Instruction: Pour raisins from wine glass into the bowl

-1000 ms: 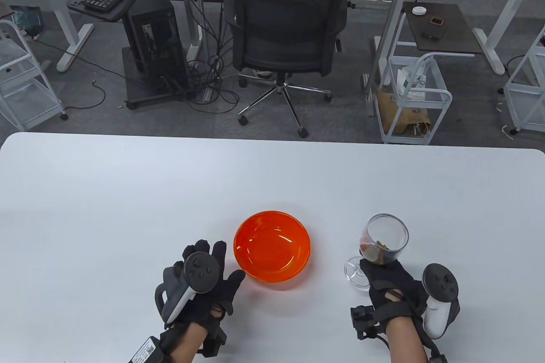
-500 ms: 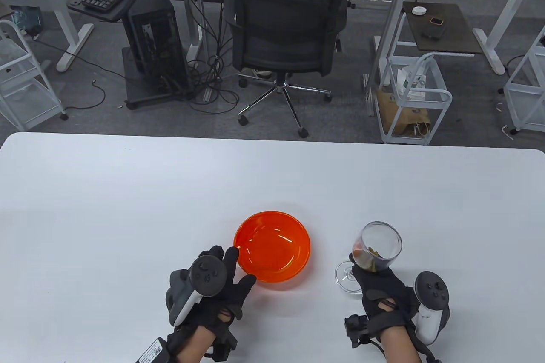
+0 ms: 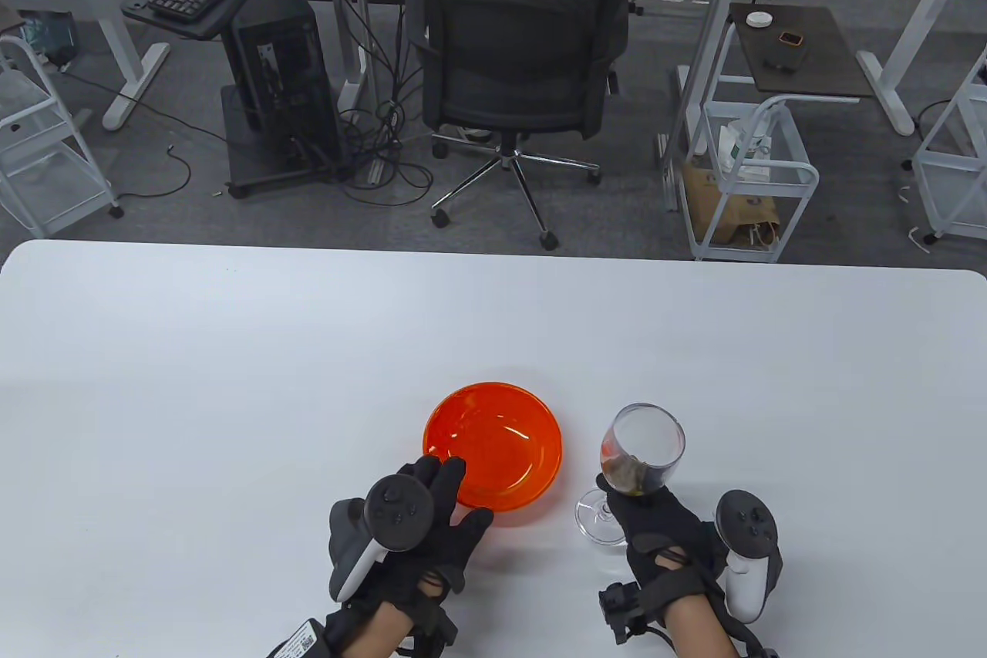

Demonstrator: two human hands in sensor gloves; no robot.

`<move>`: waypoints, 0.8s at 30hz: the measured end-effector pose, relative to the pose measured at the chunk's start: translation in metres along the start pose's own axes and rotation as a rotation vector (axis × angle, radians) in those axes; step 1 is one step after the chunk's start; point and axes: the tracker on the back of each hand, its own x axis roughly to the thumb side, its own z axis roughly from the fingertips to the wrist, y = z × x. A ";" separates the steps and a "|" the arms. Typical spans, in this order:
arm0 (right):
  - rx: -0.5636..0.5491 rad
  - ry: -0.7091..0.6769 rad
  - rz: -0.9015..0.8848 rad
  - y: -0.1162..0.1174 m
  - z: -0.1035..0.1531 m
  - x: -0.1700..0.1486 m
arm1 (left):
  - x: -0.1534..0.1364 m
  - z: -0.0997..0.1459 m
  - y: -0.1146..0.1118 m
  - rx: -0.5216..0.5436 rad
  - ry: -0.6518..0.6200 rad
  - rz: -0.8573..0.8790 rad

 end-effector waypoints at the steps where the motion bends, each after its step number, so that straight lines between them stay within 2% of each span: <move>1: 0.003 -0.008 0.011 0.002 0.000 0.001 | 0.001 0.000 -0.001 -0.001 -0.014 0.022; 10: 0.069 -0.082 0.034 0.021 0.009 0.010 | 0.005 0.001 -0.009 -0.025 -0.058 0.151; 19: 0.170 -0.167 0.102 0.049 0.019 0.017 | 0.010 0.002 -0.021 -0.127 -0.100 0.311; 24: 0.211 -0.186 0.122 0.060 0.022 0.018 | 0.016 0.003 -0.030 -0.185 -0.143 0.318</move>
